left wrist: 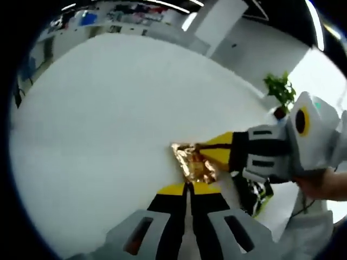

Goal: Arrange the skincare products in the storage area until every visible bottle or jar stands upright without overlapping.

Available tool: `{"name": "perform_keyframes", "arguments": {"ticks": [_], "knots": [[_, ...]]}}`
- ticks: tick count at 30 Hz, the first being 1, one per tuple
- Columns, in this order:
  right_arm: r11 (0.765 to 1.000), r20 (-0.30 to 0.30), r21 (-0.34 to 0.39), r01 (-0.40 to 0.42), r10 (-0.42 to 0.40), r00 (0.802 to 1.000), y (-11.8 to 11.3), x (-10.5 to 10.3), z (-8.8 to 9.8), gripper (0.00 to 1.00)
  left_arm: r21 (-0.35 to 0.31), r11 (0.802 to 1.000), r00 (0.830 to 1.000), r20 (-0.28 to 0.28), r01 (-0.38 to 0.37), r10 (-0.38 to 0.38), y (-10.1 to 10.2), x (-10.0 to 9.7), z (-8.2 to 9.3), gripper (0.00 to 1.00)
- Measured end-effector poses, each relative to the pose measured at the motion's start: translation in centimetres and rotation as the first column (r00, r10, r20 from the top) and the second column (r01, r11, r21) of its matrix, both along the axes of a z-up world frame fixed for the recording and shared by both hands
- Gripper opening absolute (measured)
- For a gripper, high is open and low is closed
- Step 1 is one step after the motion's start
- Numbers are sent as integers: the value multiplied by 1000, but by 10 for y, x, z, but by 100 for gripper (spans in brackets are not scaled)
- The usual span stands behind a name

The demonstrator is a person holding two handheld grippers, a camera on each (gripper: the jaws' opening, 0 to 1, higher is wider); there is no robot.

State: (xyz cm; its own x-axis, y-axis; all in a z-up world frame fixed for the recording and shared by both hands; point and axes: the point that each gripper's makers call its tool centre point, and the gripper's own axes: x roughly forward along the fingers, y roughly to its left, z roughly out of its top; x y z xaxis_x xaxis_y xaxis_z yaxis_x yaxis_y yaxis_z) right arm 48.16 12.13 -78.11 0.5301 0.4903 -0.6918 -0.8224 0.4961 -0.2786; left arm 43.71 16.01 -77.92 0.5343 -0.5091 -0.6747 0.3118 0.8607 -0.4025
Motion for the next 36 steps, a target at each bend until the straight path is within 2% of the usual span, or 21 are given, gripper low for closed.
{"name": "perform_keyframes", "arguments": {"ticks": [2, 4, 8, 11, 13, 19, 24, 25, 33, 36], "knots": [[1000, 12, -17, -15, 15, 1000, 1, 1, 0, 2, 81, 994, 995, 49, 80, -84, 1, 0, -1, 0], [999, 25, -38, -35, 36, 999, 1, 1, 0, 2, 182, 976, 984, 106, 120, -141, 6, 2, 2, 3], [995, 46, -70, -65, 68, 997, 2, 0, 0, 2, 226, 965, 963, 199, 135, -181, 2, 13, 19, 15], [996, 43, -69, -60, 63, 997, 1, 1, 1, 2, 242, 953, 941, 241, 180, -239, -9, 20, 26, 16], [996, 47, -73, -60, 64, 997, 1, 1, 1, 2, 278, 936, 928, 240, 215, -285, -17, 23, 21, 17], [990, 68, -108, -95, 103, 992, 0, 0, 1, 2, 316, 914, 921, 211, 253, -328, -28, 24, 8, 24], [986, 77, -126, -111, 121, 990, 0, 1, 1, 2, 370, 883, 906, 193, 289, -377, -29, 22, -2, 24], [985, 77, -128, -111, 122, 990, 0, 1, 1, 2, 358, 891, 908, 201, 280, -367, -29, 23, 0, 24], [982, 88, -153, -115, 129, 988, -4, 0, 2, 3, 351, 892, 908, 200, 285, -368, -29, 25, 1, 23], [981, 113, -164, -108, 127, 985, -5, 1, 6, 7, 344, 896, 911, 197, 282, -362, -29, 26, 1, 23]]}}
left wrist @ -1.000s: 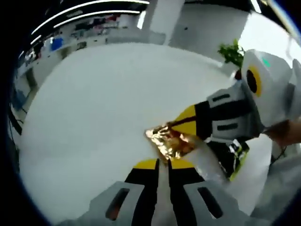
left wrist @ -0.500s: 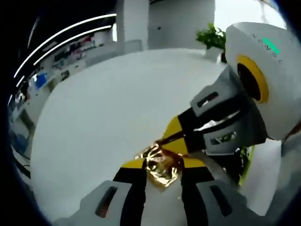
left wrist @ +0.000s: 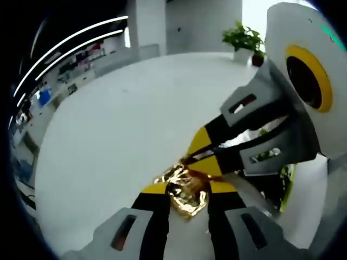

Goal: Arrange the skincare products in the storage area until every visible bottle or jar stands upright without overlapping.

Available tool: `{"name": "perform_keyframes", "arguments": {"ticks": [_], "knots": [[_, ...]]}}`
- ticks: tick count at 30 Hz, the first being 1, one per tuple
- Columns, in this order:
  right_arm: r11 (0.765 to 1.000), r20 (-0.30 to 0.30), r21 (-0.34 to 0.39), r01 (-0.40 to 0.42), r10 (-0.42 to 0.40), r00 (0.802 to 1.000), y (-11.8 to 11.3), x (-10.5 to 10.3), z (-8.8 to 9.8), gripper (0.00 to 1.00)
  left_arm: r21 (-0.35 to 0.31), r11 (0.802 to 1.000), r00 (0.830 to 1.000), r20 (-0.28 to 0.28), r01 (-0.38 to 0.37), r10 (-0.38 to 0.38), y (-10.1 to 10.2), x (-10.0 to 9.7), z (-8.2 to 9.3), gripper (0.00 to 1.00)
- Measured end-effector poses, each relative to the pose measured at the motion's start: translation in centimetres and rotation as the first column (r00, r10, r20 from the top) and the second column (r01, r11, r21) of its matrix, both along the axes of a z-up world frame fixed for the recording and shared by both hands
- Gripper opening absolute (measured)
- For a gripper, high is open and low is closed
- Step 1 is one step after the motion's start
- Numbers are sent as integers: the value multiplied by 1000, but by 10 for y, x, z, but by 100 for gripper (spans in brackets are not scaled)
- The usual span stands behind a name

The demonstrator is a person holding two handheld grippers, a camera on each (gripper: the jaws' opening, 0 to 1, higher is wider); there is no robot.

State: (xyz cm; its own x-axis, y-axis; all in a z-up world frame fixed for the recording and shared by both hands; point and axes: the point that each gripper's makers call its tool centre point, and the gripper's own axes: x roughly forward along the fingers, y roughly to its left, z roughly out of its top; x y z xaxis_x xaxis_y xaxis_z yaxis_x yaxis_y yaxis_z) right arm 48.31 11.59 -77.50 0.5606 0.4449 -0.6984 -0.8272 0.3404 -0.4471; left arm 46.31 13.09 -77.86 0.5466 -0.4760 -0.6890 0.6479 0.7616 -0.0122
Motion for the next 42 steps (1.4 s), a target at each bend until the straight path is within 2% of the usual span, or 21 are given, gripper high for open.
{"name": "perform_keyframes", "arguments": {"ticks": [8, 11, 15, 17, 23, 25, 27, 29, 35, 39, 42], "knots": [[998, 21, 16, 52, -53, 998, -15, -6, 16, 24, 5, 1000, 1000, -1, 9, -9, -1, 0, 0, 23], [997, 22, 35, 69, -70, 997, -20, -12, 20, 27, 13, 1000, 1000, -5, 8, -8, -1, 0, 0, 23], [986, -35, 87, 144, -142, 989, -28, -24, 25, 35, 22, 1000, 1000, -10, 9, -9, -1, 0, 0, 23], [971, -74, 150, 185, -175, 982, -29, -32, 34, 39, 16, 1000, 1000, -10, 1, -1, -1, 1, 2, 24], [954, -113, 221, 202, -180, 977, -32, -53, 49, 47, -8, 1000, 1000, 3, -16, 16, -3, 2, 13, 25], [950, -135, 234, 207, -180, 974, -34, -60, 49, 51, -14, 1000, 1000, 5, -18, 18, -3, 1, 15, 27], [930, -190, 280, 236, -188, 964, -33, -69, 49, 58, -23, 999, 1000, 2, -22, 22, -3, -2, 19, 29], [927, -194, 288, 239, -188, 963, -37, -75, 49, 64, -28, 999, 1000, -1, -27, 27, -1, -7, 22, 31], [913, -222, 325, 247, -180, 958, -47, -104, 56, 71, -56, 996, 998, -19, -62, 61, 7, -21, 31, 39], [895, -259, 354, 271, -185, 948, -56, -120, 58, 80, -71, 994, 996, -21, -83, 82, 14, -31, 39, 49], [880, -286, 363, 305, -206, 936, -71, -134, 60, 84, -89, 990, 993, -37, -111, 109, 20, -45, 44, 56]]}}
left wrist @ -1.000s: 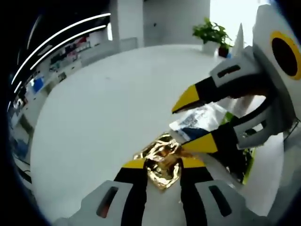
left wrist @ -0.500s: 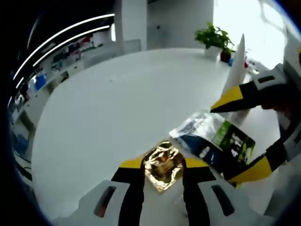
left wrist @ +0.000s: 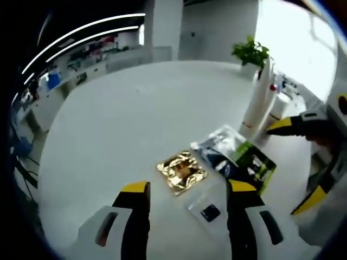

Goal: Arrange the skincare products in the storage area until every visible bottle or jar stands upright without overlapping.

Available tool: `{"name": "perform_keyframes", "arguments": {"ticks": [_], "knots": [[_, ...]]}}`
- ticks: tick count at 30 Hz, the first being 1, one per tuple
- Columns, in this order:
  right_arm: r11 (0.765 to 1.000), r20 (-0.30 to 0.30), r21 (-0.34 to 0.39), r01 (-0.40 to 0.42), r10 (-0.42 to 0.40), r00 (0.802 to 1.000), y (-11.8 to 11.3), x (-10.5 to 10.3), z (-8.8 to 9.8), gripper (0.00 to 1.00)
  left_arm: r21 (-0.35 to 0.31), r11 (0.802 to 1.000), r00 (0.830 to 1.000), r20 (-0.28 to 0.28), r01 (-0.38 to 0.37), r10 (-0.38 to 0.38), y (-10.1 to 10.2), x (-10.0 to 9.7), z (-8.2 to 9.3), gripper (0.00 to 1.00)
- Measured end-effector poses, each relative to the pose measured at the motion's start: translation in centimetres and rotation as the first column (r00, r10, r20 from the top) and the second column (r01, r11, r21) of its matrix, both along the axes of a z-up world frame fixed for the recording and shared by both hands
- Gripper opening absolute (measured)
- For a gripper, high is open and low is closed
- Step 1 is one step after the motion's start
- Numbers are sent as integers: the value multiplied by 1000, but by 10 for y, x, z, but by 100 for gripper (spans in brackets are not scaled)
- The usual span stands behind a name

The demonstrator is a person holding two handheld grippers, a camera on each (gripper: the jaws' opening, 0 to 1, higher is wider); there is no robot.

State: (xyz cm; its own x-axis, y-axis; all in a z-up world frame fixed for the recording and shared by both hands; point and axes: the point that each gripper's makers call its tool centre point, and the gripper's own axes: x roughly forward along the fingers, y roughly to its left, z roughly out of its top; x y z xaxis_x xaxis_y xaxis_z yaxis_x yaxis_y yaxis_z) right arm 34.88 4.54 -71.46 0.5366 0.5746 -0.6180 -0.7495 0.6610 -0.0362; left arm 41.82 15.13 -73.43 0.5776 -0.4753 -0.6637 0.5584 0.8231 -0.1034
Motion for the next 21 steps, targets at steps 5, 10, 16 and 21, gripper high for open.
{"name": "perform_keyframes", "arguments": {"ticks": [5, 10, 16, 21], "knots": [[993, -33, 42, 110, -109, 994, -29, -14, 10, 90, -23, 999, 1000, -6, -26, 26, 8, -21, 8, 64], [980, -31, 64, 188, -186, 982, -55, -23, 21, 95, -42, 998, 999, -6, -49, 49, 17, -42, 18, 76], [958, -21, 98, 270, -269, 963, -80, -34, 34, 97, -66, 995, 997, 7, -71, 72, 28, -68, 32, 85], [937, -18, 136, 321, -322, 947, -95, -47, 41, 99, -75, 995, 997, 14, -73, 75, 36, -88, 38, 92]]}}
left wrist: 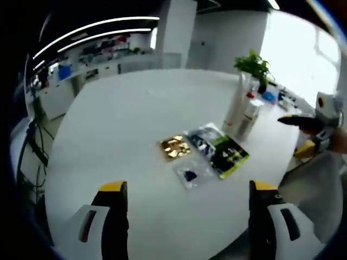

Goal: Arrange the skincare products in the storage area until every visible bottle or jar stands upright without overlapping.

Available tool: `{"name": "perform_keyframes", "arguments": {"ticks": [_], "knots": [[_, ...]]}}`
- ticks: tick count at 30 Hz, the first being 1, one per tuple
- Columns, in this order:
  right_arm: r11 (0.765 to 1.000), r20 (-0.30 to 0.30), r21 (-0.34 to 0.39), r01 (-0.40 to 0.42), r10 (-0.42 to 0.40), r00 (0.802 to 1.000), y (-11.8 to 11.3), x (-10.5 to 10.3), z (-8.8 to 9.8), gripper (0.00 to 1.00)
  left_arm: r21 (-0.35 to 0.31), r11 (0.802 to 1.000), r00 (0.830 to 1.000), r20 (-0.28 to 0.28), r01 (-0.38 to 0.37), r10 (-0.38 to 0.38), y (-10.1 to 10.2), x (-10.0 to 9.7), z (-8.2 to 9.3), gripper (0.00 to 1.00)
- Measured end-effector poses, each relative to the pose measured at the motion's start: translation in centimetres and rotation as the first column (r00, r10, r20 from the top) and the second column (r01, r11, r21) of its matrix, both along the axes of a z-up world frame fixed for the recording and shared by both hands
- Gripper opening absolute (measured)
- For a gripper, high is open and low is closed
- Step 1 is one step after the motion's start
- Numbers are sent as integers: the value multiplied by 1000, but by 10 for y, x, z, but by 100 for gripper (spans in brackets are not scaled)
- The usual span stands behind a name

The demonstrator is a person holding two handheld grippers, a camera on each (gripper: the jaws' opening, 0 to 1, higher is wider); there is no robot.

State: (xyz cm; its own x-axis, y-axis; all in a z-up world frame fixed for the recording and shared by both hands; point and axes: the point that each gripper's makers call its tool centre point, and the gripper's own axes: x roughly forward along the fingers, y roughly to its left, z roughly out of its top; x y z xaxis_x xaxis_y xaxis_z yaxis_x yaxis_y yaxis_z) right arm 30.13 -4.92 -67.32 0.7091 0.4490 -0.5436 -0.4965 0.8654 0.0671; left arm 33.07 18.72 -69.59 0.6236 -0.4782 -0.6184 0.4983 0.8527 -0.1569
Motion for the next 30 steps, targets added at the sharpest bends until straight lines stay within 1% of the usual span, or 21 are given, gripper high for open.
{"name": "perform_keyframes", "arguments": {"ticks": [4, 5, 6, 8, 15, 17, 19, 22, 24, 27, 29, 30], "knots": [[1000, -7, 18, 17, -17, 1000, -3, -10, 0, 100, -7, 1000, 1000, -8, 2, -2, 3, -14, 0, 97], [1000, -11, 20, 21, -21, 1000, -4, -12, 2, 100, -6, 1000, 1000, -10, 6, -6, 3, -17, 0, 97], [999, -3, 24, 24, -24, 1000, -4, -12, 4, 100, -5, 1000, 1000, -11, 6, -6, 3, -18, 0, 97], [999, 7, 39, 35, -35, 999, -5, -13, 8, 100, -7, 1000, 1000, -16, 11, -12, 4, -27, 1, 97], [998, 27, 40, 48, -49, 998, -9, -15, 10, 99, -15, 1000, 1000, -16, 0, 0, 7, -47, 5, 97], [998, 28, 46, 50, -52, 998, -10, -16, 9, 99, -2, 1000, 1000, -7, 0, 0, 7, -48, 8, 97], [998, 38, 36, 50, -51, 998, -11, -15, 9, 99, -8, 1000, 1000, 19, -3, 3, 6, -45, 13, 97], [998, 39, 30, 49, -50, 998, -12, -14, 7, 99, -6, 1000, 1000, 18, -12, 12, 8, -44, 11, 97], [997, 23, 49, 56, -57, 998, -12, -14, 6, 99, -9, 1000, 1000, 12, -22, 23, 10, -44, 10, 97], [995, 24, 66, 71, -73, 997, -15, -13, 7, 98, -26, 999, 999, 22, -32, 33, 11, -43, 13, 97], [994, 20, 75, 76, -78, 997, -15, -14, 7, 95, -23, 999, 999, 23, -38, 38, 12, -42, 12, 97], [994, 19, 77, 79, -80, 997, -16, -13, 7, 96, -18, 999, 999, 22, -38, 38, 12, -43, 11, 97]]}}
